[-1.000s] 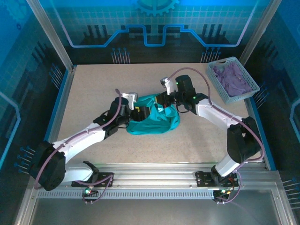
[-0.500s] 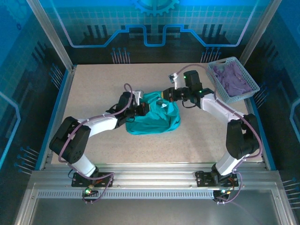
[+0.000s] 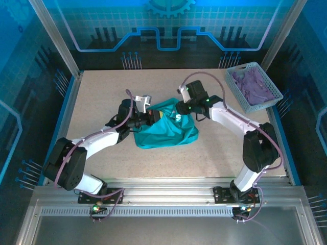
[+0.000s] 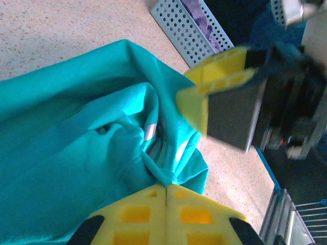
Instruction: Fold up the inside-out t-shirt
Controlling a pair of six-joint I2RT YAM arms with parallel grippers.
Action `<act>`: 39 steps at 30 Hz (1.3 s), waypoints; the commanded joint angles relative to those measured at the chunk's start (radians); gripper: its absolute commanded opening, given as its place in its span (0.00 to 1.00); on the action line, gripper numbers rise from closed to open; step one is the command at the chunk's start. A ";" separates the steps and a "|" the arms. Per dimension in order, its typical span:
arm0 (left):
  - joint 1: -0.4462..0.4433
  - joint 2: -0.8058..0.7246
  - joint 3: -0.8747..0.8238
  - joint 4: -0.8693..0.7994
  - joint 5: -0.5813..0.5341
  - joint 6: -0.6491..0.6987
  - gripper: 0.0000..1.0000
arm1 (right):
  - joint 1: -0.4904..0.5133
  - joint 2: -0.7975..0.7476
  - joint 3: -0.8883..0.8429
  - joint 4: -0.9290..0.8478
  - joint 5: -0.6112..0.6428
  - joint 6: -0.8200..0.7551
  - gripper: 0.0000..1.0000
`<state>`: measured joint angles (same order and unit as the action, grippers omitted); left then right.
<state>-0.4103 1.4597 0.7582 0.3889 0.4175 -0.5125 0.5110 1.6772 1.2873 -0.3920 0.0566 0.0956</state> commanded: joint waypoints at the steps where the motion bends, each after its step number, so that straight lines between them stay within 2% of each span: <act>1: 0.004 -0.035 -0.003 -0.033 0.026 0.049 0.00 | 0.055 -0.050 -0.053 -0.002 0.076 -0.073 0.49; 7: 0.004 -0.041 -0.008 -0.039 0.020 0.056 0.00 | 0.065 0.072 0.000 0.022 0.055 -0.037 0.57; 9: 0.004 -0.044 -0.009 -0.044 0.012 0.058 0.00 | 0.065 0.113 0.026 0.046 0.016 -0.018 0.56; 10: 0.005 -0.046 -0.009 -0.051 0.004 0.058 0.00 | 0.064 0.123 0.039 0.053 0.002 -0.012 0.50; 13: 0.010 -0.070 -0.014 -0.098 -0.065 0.053 0.00 | 0.035 0.070 0.041 0.068 -0.038 0.004 0.12; 15: 0.031 -0.099 -0.028 -0.129 -0.128 0.042 0.00 | -0.030 -0.030 -0.002 0.124 -0.209 0.049 0.01; 17: 0.082 -0.125 -0.052 -0.145 -0.180 -0.001 0.00 | -0.111 -0.139 -0.064 0.239 -0.463 0.149 0.00; 19: 0.131 -0.130 -0.069 -0.146 -0.189 -0.035 0.00 | -0.143 -0.191 -0.085 0.301 -0.610 0.209 0.00; 25: 0.141 -0.100 -0.037 -0.238 -0.245 0.005 0.00 | -0.143 -0.189 -0.128 0.433 -0.798 0.336 0.00; 27: 0.139 -0.104 -0.030 -0.256 -0.243 0.021 0.09 | -0.143 -0.177 -0.143 0.467 -0.814 0.359 0.00; 30: 0.123 -0.140 -0.032 -0.281 -0.259 0.054 0.34 | -0.143 -0.152 -0.151 0.486 -0.823 0.369 0.00; 32: 0.093 -0.189 -0.053 -0.276 -0.273 0.086 0.45 | -0.144 -0.130 -0.144 0.477 -0.825 0.370 0.00; 39: -0.121 -0.280 -0.068 -0.304 -0.371 0.193 0.57 | -0.144 -0.087 -0.112 0.430 -0.809 0.366 0.00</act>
<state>-0.4717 1.2003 0.6971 0.1162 0.1116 -0.3885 0.3717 1.5757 1.1397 0.0238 -0.7197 0.4488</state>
